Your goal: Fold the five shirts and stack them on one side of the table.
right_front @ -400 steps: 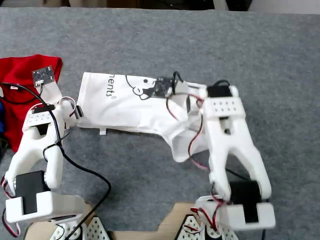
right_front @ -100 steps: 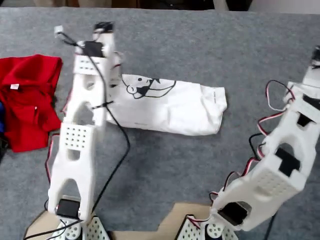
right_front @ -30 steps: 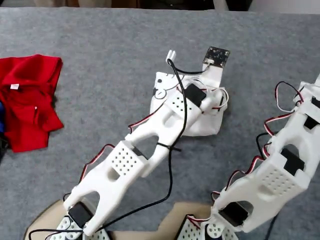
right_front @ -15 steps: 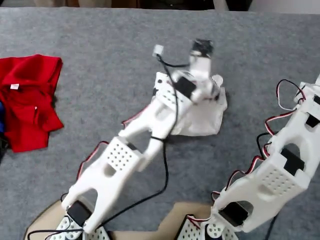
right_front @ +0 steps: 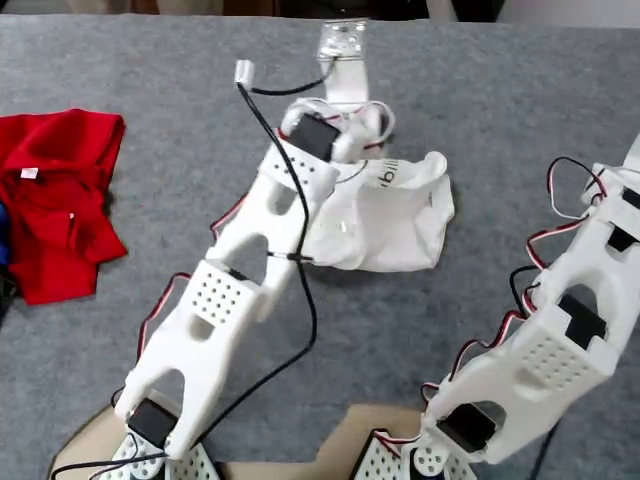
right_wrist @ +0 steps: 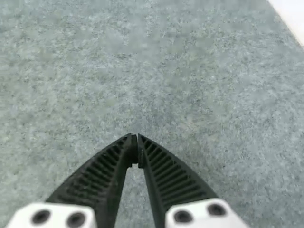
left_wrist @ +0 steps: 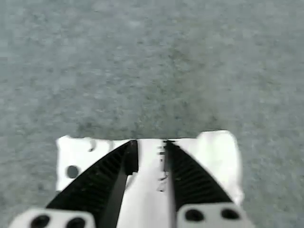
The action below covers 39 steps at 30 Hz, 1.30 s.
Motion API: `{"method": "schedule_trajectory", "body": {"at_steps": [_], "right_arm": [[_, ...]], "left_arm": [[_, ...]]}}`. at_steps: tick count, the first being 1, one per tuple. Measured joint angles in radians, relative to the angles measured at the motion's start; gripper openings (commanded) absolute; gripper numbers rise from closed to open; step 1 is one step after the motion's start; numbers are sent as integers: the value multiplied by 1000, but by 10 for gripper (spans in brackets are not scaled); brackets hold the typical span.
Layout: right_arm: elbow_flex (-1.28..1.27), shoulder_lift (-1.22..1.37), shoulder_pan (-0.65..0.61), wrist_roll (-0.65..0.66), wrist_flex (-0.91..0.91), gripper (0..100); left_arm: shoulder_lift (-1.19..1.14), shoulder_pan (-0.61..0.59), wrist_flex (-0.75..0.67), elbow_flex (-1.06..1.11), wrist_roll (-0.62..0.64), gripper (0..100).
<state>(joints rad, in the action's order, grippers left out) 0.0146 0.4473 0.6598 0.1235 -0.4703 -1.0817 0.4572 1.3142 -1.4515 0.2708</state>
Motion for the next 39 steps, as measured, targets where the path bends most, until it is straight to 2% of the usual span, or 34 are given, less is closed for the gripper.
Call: {"method": "schedule_trajectory", "body": {"at_steps": [8, 11, 16, 21, 25, 29, 34, 39], "right_arm": [[0, 0, -28, 9, -11, 19], [0, 0, -72, 104, -58, 19], [23, -37, -201, 250, -238, 19], [75, -137, -393, 377, -420, 22], [192, -146, -539, 411, -523, 22], [356, -103, -646, 433, -637, 22], [586, 66, -784, 522, -760, 23], [804, 270, -867, 539, -833, 23]], "left_arm": [[-100, -60, -26, 44, -2, 20], [-129, -83, -57, 48, -2, 20], [-175, -143, -97, 49, -2, 20], [-176, -169, -94, 49, 0, 20], [-178, -180, 9, -25, -2, 20], [-150, -293, 130, -152, 31, 20], [-149, -480, 89, -166, 81, 20], [-147, -539, -3, -112, 100, 20]]}}
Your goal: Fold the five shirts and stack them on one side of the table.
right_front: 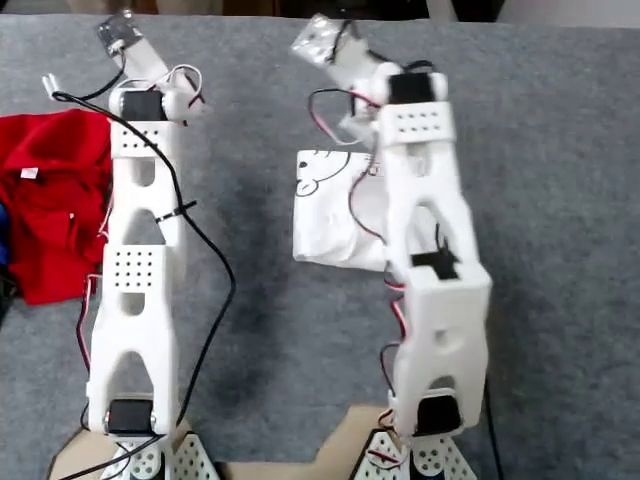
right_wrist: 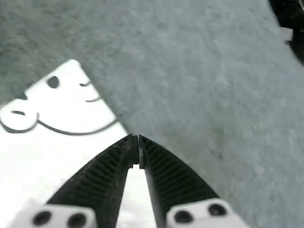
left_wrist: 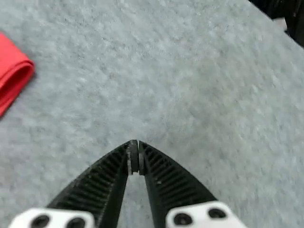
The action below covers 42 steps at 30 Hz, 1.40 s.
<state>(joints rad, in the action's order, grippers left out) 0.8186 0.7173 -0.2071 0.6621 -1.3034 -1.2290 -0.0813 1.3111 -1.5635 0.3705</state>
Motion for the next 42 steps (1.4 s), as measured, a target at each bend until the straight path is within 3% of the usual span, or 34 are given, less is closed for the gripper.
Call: {"method": "schedule_trajectory", "body": {"at_steps": [8, 15, 26, 42], "right_arm": [[285, 189, -37, 15, -253, 19], [321, 278, -29, 81, -388, 19], [334, 269, 123, 109, -460, 19], [-146, -100, 348, 245, -460, 19]], "left_arm": [[-2, 0, -58, 40, 6, 20], [-2, 0, -58, 40, 6, 20], [-2, 0, -75, 49, 6, 20], [-2, 2, -75, 49, 6, 20]]}}
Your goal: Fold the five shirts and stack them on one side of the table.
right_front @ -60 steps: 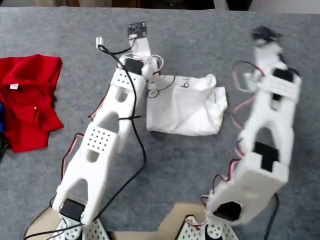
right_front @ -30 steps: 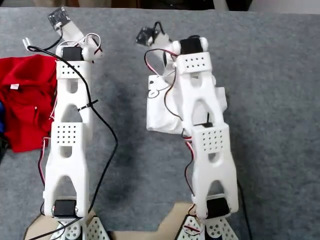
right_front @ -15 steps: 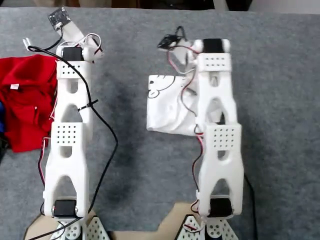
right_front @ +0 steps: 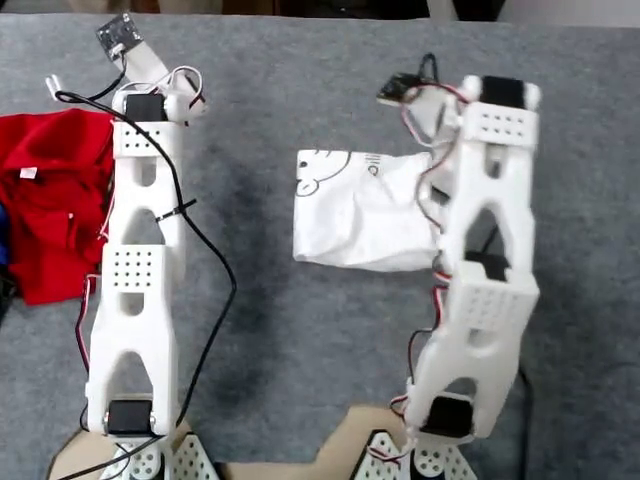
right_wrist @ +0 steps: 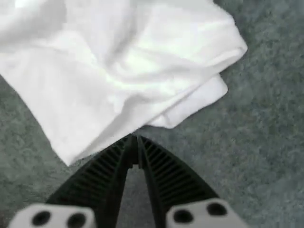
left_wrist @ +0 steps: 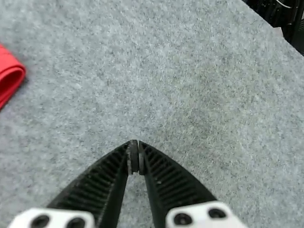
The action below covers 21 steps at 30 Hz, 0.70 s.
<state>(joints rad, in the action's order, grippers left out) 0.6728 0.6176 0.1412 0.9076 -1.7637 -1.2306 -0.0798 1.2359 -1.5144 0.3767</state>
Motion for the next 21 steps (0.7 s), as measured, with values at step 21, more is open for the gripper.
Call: {"method": "schedule_trajectory", "body": {"at_steps": [21], "right_arm": [[-5, 41, -137, -69, -2, 19]], "left_arm": [[-2, 0, -43, 58, 0, 20]]}}
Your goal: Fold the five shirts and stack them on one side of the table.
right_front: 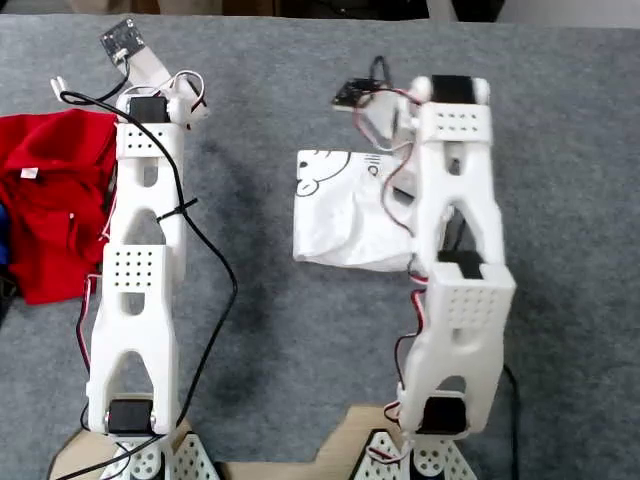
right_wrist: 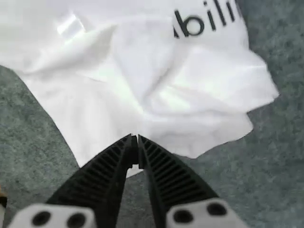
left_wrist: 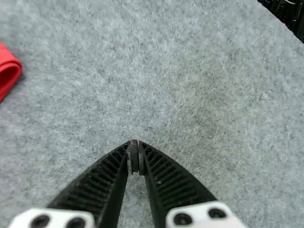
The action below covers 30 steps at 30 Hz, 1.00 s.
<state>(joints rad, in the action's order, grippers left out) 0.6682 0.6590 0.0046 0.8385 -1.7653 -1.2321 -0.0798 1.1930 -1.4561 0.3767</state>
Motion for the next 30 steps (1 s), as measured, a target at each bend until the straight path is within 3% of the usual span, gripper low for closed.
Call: {"method": "schedule_trajectory", "body": {"at_steps": [8, 15, 23, 30], "right_arm": [[-281, -46, 91, 64, 14, 19], [-293, -49, 178, 97, 68, 22], [54, -49, -20, 71, 18, 23], [216, 140, -167, -2, 172, 23]], "left_arm": [[0, 0, 0, 0, 0, 20], [0, 0, 0, 0, 0, 20], [0, 0, 0, 0, 0, 20], [0, 0, 0, 0, 0, 20]]}}
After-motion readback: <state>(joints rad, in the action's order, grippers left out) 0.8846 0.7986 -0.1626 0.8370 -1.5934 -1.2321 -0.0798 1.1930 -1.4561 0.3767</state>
